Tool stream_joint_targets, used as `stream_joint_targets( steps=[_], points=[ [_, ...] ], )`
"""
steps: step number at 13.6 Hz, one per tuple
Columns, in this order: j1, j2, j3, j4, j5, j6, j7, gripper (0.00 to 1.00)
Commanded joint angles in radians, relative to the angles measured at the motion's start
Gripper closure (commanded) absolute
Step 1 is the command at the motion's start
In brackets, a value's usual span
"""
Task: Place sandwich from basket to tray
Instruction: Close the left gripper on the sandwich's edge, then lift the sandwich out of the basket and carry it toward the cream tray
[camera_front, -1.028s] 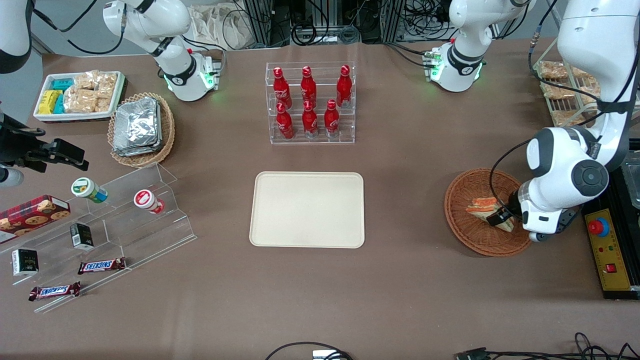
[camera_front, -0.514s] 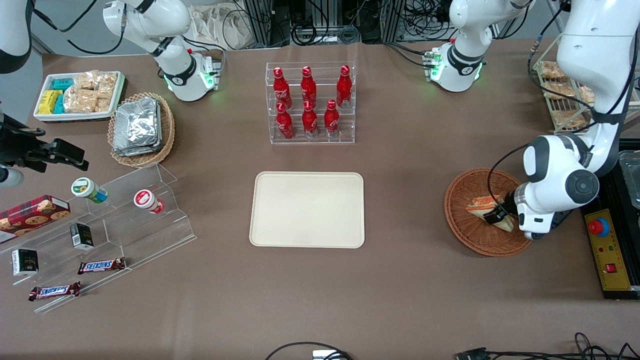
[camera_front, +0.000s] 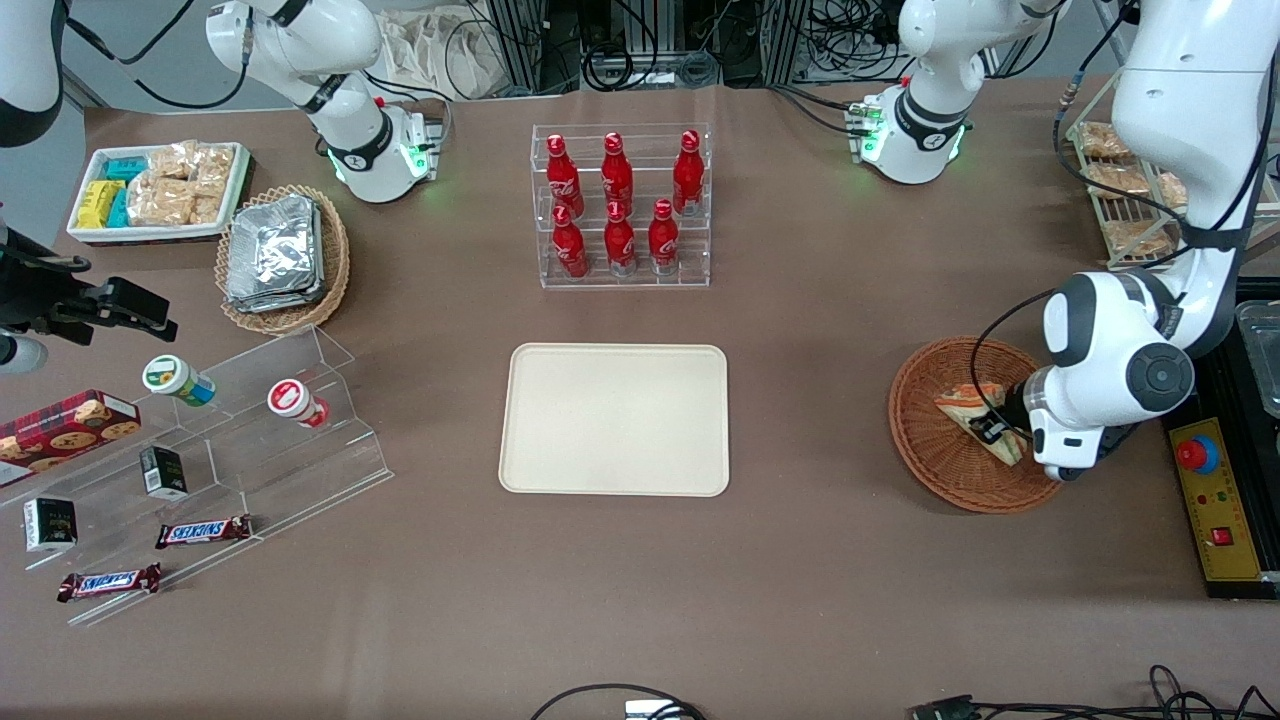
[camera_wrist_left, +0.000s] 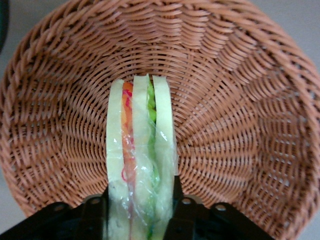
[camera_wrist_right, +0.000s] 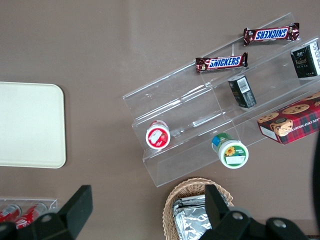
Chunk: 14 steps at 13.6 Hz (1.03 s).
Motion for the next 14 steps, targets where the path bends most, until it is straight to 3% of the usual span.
stream_joint_targets(
  steps=[1, 6, 14],
  points=[
    [-0.013, -0.059, -0.018, 0.079, 0.008, -0.156, 0.028, 1.00],
    [-0.045, -0.048, -0.076, 0.390, 0.009, -0.491, 0.170, 1.00],
    [-0.305, -0.050, -0.078, 0.478, -0.003, -0.617, 0.241, 1.00]
  ],
)
